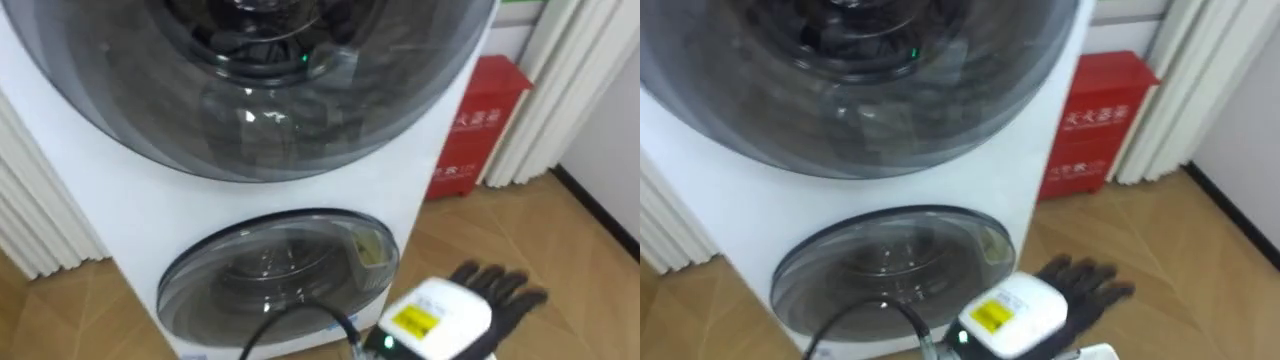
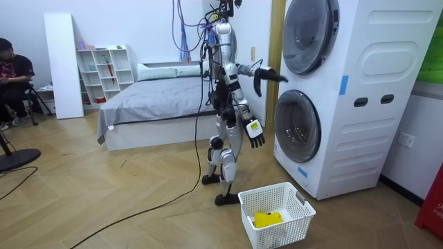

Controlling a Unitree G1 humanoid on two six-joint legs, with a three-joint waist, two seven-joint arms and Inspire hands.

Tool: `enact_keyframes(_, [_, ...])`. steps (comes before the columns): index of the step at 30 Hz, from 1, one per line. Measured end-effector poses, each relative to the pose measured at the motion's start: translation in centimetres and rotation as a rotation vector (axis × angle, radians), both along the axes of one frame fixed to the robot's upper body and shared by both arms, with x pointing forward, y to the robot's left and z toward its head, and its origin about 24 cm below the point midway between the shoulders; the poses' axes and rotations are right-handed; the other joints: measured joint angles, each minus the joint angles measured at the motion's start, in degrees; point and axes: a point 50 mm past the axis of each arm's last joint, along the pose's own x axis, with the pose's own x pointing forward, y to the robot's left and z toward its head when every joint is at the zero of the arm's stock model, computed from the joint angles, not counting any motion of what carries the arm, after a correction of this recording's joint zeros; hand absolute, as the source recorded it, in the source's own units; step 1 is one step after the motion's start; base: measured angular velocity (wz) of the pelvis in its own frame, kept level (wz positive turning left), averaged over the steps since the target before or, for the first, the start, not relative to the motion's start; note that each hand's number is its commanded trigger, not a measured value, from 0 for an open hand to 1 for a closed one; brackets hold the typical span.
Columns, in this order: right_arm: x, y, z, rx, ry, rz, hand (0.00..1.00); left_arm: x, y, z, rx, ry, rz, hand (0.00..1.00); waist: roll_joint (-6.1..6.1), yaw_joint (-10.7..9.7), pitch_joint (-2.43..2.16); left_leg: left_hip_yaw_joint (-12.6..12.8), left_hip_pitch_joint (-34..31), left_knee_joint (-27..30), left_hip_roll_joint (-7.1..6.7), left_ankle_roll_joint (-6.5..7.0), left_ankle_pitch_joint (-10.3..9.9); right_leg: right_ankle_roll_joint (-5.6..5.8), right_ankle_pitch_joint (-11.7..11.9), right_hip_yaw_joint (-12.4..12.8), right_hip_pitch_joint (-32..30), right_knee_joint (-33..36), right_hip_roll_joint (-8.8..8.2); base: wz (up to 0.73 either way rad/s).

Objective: Pick clothes from washing machine

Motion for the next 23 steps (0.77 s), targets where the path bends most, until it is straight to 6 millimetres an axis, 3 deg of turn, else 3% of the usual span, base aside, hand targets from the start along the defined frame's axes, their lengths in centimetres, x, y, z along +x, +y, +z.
enact_keyframes(5, [-0.5, -0.1, -0.1, 0.016, 0.000, -0.032, 0.00, 0.9, 2.1, -4.0, 0.115, 0.124, 0.106, 0.00, 0.27, 0.7, -0.10, 0.9, 0.2, 0.0, 0.78, 0.13, -1.0, -0.41, -1.0, 0.0, 0.0, 0.2, 0.99, 0.00])
enact_keyframes(8, [-1.5, -0.6, -0.3, 0.032, 0.015, -0.106, 0.00, 1.0, 5.9, -7.5, 0.131, 0.309, 0.323, 0.00, 0.36, 2.2, -0.25, 0.9, 0.4, 0.0, 1.55, -0.13, -1.5, -0.84, -1.0, 0.0, -0.1, 0.6, 1.78, -0.01])
enact_keyframes(9, [-2.4, -1.1, -0.5, 0.033, 0.029, -0.155, 0.00, 0.4, 8.4, -9.6, 0.140, 0.406, 0.440, 0.00, 0.41, 3.8, -0.34, 1.1, 0.8, 0.0, 1.76, -0.34, -1.6, -1.11, -1.1, 0.1, -0.1, 1.1, 1.99, -0.17])
enact_keyframes(10, [-3.5, -1.5, -0.7, 0.033, 0.046, -0.216, 0.00, -0.6, 11.4, -11.6, 0.127, 0.523, 0.606, 0.00, 0.37, 5.7, -0.93, 1.6, 1.1, 0.1, 2.14, -0.66, -1.8, -1.36, -1.2, 0.1, -0.1, 1.2, 2.34, -0.21])
enact_keyframes(11, [-4.1, -1.7, -0.8, 0.035, 0.053, -0.247, 0.00, -1.5, 13.1, -12.6, 0.114, 0.585, 0.707, 0.00, 0.31, 6.6, -1.20, 1.5, 1.1, 0.1, 2.32, -0.76, -1.9, -1.64, -1.1, 0.0, -0.1, 1.1, 2.49, -0.12])
enact_keyframes(13, [-5.7, -2.4, -1.0, 0.028, 0.072, -0.347, 0.00, -5.4, 20.0, -15.3, 0.083, 0.727, 1.126, 0.00, 0.09, 9.4, -1.58, 1.3, 1.4, 0.3, 2.91, -1.26, -2.1, -2.18, -1.2, -0.4, 0.4, 1.1, 3.02, 0.04])
enact_keyframes(14, [-6.0, -2.6, -1.0, 0.026, 0.076, -0.363, 0.00, -6.5, 21.7, -15.6, 0.081, 0.746, 1.231, 0.00, 0.05, 9.9, -1.57, 1.2, 1.8, 0.3, 3.04, -1.37, -2.2, -2.31, -1.3, -0.8, 0.6, 1.0, 3.07, 0.05])
enact_keyframes(16, [-7.3, -3.5, -1.0, 0.004, 0.085, -0.429, 0.00, -12.0, 27.3, -16.2, 0.107, 0.776, 1.589, 0.00, -0.10, 12.4, -1.71, 1.2, 3.0, 0.0, 3.38, -1.75, -2.4, -2.68, -1.8, -1.2, 1.5, 0.7, 3.33, 0.06])
enact_keyframes(17, [-7.7, -3.7, -1.0, -0.004, 0.090, -0.435, 0.00, -13.3, 28.3, -16.2, 0.141, 0.778, 1.647, 0.00, -0.04, 13.1, -1.70, 1.2, 3.4, -0.1, 3.41, -1.85, -2.5, -2.71, -2.0, -1.2, 1.9, 0.7, 3.38, 0.03])
enact_keyframes(19, [-8.3, -4.2, -1.1, -0.014, 0.111, -0.446, 0.00, -18.3, 30.5, -16.2, 0.256, 0.841, 1.804, 0.00, 0.31, 15.0, -1.49, 1.2, 4.2, -0.2, 3.45, -1.79, -3.1, -2.51, -2.5, -0.9, 2.7, 0.7, 3.46, 0.04])
enact_keyframes(22, [-8.6, -4.4, -1.1, -0.017, 0.126, -0.455, 0.00, -22.4, 30.0, -16.6, 0.286, 0.986, 1.957, 0.00, 0.93, 16.1, -1.39, 0.8, 4.1, -0.2, 3.21, -1.43, -3.5, -2.24, -2.7, -1.4, 2.8, 0.7, 3.11, 0.09])
enact_keyframes(23, [-8.7, -4.4, -1.1, -0.015, 0.131, -0.459, 0.00, -22.9, 29.6, -16.8, 0.283, 1.012, 1.976, 0.00, 0.90, 16.2, -1.38, 0.6, 4.0, -0.2, 3.13, -1.40, -3.5, -2.17, -2.7, -1.6, 2.8, 0.7, 3.03, 0.11])
